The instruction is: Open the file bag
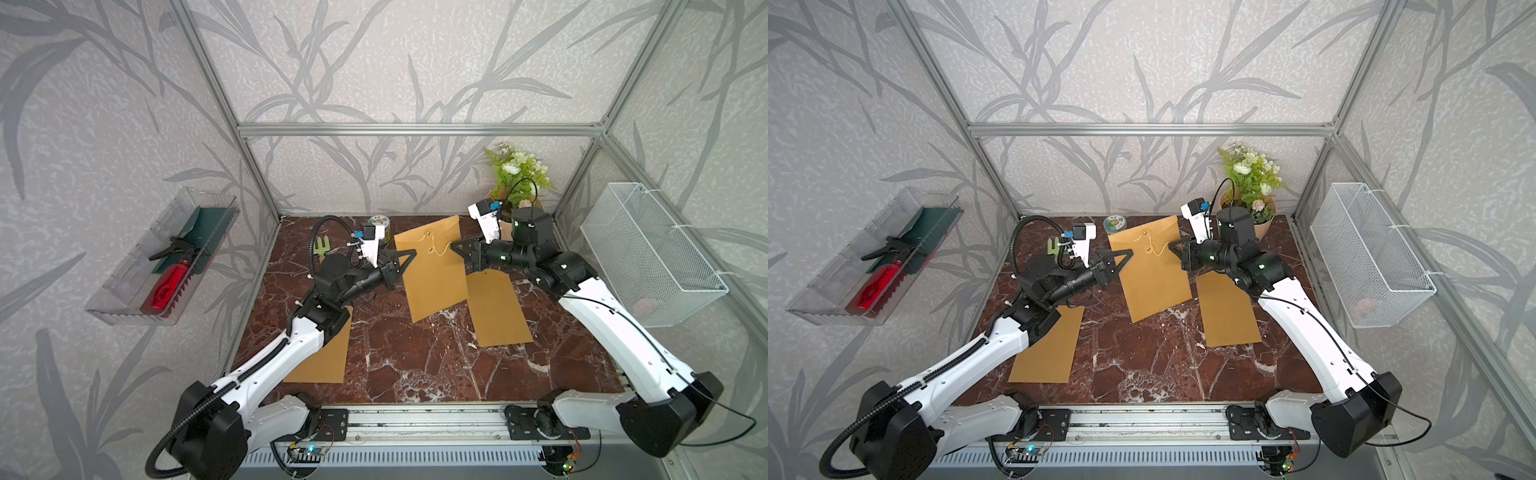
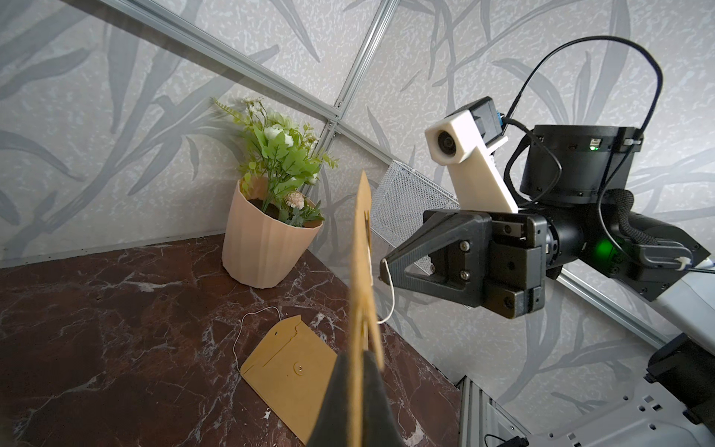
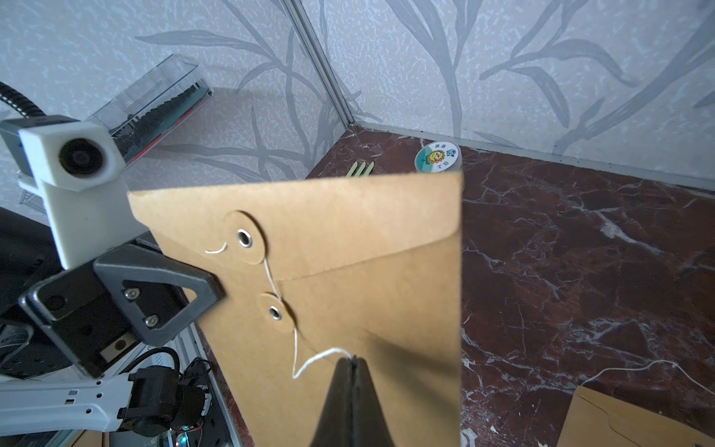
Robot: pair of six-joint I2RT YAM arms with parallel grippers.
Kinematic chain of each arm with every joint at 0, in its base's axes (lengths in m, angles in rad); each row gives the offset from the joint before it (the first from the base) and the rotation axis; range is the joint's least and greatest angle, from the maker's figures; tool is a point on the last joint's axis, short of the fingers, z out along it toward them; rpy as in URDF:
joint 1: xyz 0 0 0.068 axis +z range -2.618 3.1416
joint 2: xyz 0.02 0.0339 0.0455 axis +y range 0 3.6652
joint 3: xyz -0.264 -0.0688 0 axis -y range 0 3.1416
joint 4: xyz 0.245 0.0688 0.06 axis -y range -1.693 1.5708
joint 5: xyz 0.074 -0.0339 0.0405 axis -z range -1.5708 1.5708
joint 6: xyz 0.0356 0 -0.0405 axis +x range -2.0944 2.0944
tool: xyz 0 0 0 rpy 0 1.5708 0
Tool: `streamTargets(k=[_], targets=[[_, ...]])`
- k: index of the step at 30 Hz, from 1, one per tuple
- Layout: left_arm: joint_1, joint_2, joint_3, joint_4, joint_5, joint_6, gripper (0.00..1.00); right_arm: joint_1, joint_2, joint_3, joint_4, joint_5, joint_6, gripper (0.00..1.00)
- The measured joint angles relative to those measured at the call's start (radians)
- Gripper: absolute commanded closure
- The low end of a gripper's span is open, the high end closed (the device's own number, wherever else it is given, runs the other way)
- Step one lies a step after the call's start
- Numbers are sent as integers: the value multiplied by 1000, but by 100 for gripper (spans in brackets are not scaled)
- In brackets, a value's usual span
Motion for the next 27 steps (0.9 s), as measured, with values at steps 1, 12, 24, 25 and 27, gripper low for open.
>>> streamTargets(k=[1, 12, 24, 25, 27], targets=[[0, 0, -4, 0, 0, 0, 100, 0, 0, 4, -3, 0, 0, 100], [0, 0, -25, 2, 8, -7, 100, 0, 2, 42, 6, -51, 9, 100], [-13, 23, -31, 32, 22, -29, 100, 25, 58, 96, 27, -91, 27, 100], [-14, 27, -31, 33, 24, -30, 100, 31, 62, 103, 27, -91, 27, 100], [-17, 37, -31, 37, 26, -32, 100, 41, 71, 115, 26, -91, 27, 100]])
